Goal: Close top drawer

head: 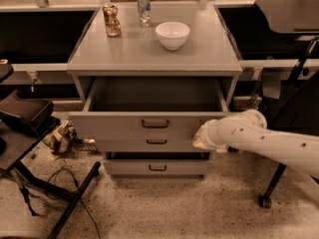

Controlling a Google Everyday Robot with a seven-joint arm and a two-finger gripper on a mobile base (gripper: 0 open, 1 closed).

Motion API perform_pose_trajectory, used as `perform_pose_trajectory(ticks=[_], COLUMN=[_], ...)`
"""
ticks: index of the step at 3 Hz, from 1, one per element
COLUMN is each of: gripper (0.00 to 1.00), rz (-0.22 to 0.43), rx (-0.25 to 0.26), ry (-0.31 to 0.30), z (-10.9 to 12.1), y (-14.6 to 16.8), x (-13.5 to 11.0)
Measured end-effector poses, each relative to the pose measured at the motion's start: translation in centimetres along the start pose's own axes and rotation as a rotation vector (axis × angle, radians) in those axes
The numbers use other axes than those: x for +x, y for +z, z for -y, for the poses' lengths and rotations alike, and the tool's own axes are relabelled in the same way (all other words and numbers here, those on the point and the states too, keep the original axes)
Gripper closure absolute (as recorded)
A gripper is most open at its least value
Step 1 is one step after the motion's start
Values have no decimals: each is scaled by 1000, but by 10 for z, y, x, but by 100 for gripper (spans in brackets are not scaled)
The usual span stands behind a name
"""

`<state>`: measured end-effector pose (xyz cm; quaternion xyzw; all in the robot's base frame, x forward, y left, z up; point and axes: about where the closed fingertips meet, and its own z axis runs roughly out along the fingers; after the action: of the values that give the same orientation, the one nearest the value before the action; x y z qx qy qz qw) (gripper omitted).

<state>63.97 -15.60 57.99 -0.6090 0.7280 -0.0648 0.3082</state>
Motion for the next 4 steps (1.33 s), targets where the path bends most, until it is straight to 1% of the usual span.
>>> perform_pose_trajectory(ticks=[1, 2, 3, 4], gripper=[100, 100, 100, 100], rz=[0, 1, 2, 2], rx=[0, 12, -67, -67], ry=[0, -12, -18, -18], z=[-1, 17, 15, 15], y=[-1, 2, 25, 25], x=[0, -2, 1, 1])
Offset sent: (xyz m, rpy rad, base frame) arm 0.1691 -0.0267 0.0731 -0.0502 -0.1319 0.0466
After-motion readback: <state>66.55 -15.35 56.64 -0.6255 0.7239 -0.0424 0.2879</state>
